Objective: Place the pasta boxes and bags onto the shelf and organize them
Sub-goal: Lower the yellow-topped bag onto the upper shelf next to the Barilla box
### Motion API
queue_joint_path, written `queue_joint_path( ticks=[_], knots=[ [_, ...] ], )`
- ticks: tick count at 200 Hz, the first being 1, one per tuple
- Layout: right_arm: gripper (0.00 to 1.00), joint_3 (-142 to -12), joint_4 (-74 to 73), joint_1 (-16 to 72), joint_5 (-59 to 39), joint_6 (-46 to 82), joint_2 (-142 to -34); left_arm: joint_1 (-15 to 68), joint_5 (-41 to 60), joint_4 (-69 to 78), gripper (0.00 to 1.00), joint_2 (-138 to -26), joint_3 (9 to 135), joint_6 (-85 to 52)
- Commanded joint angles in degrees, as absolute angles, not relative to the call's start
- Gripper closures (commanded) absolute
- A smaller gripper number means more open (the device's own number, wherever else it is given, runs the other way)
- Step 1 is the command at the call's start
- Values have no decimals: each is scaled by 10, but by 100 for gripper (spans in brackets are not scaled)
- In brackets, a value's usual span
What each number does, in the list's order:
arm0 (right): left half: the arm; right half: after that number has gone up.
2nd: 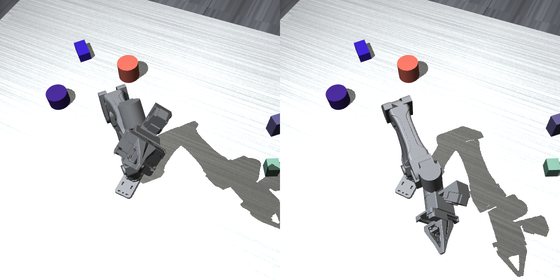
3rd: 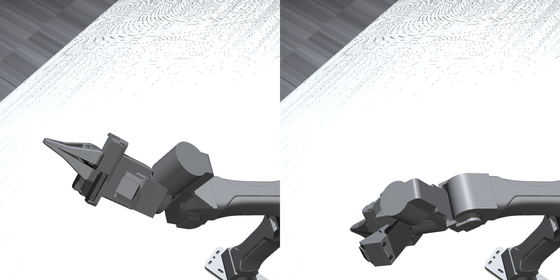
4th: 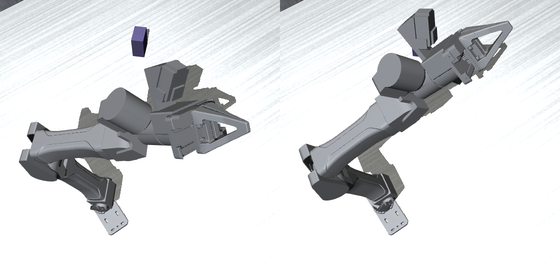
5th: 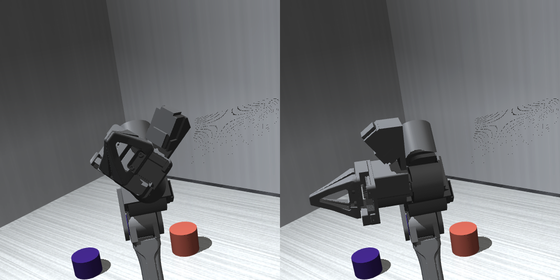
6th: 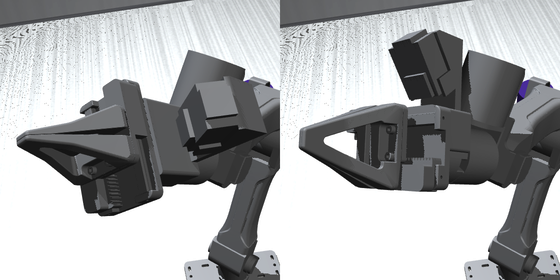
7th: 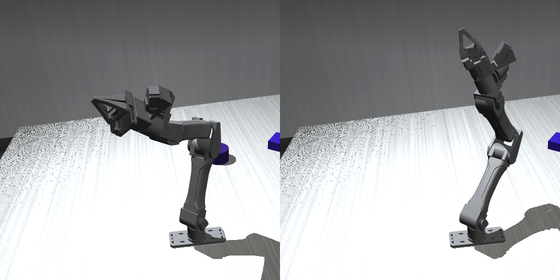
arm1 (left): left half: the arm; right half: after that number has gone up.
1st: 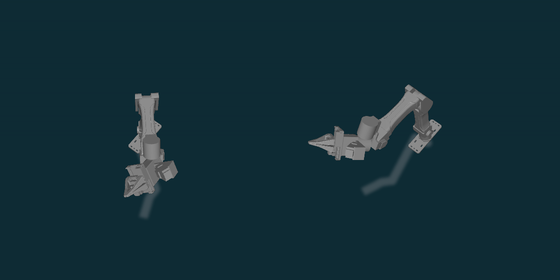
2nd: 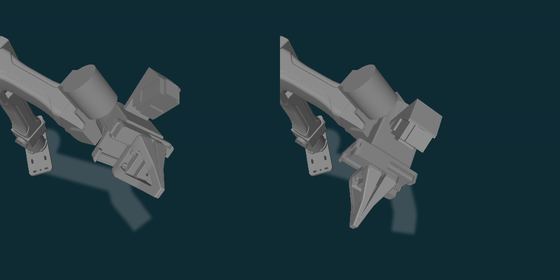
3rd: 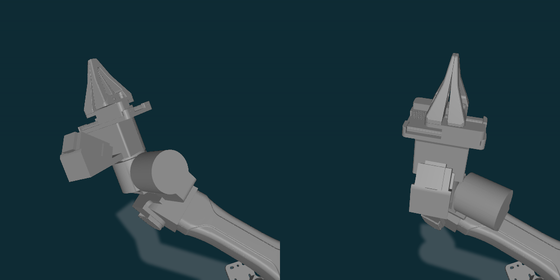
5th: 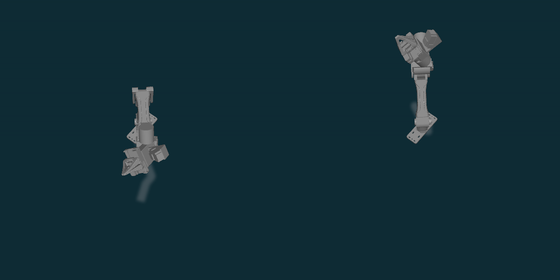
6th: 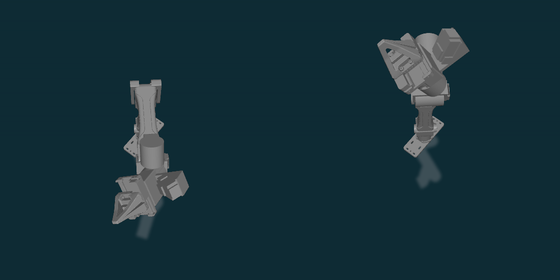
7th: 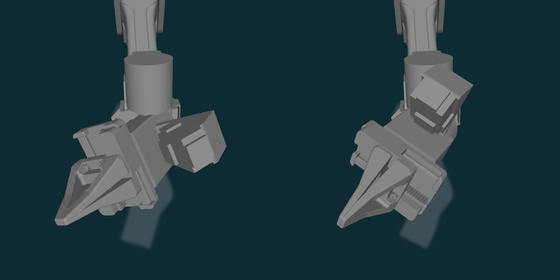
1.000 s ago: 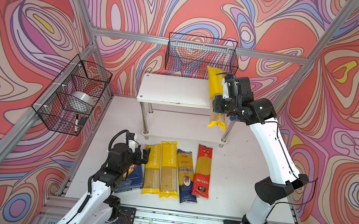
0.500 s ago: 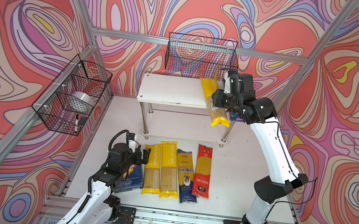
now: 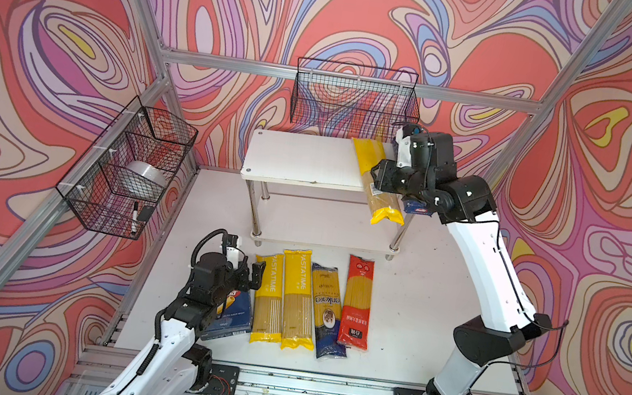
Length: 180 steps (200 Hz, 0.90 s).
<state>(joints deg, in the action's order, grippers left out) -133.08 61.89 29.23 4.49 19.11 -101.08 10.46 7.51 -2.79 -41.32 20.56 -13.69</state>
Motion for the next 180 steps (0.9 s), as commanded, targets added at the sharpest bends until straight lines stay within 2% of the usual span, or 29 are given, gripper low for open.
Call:
queue_joint_path(
  ticks=[1,43,73,110,140,180],
  knots=[
    [50,-1312,610,293,22,184,-954,105,80,-23,0,-407,202,-132],
    [50,-1149,525,321,-62,165,-828,105,111,-26,0,-400,201,-136],
    [50,-1089,540,387,-22,163,-782,106,169,15,0,-371,197,-174],
    [50,-996,521,407,10,191,-710,119,222,79,0,-329,129,-165],
    [51,-953,525,408,13,205,-686,120,241,141,0,-286,77,-204],
    [51,-923,509,410,18,215,-684,119,210,89,0,-270,90,-181]
  ],
)
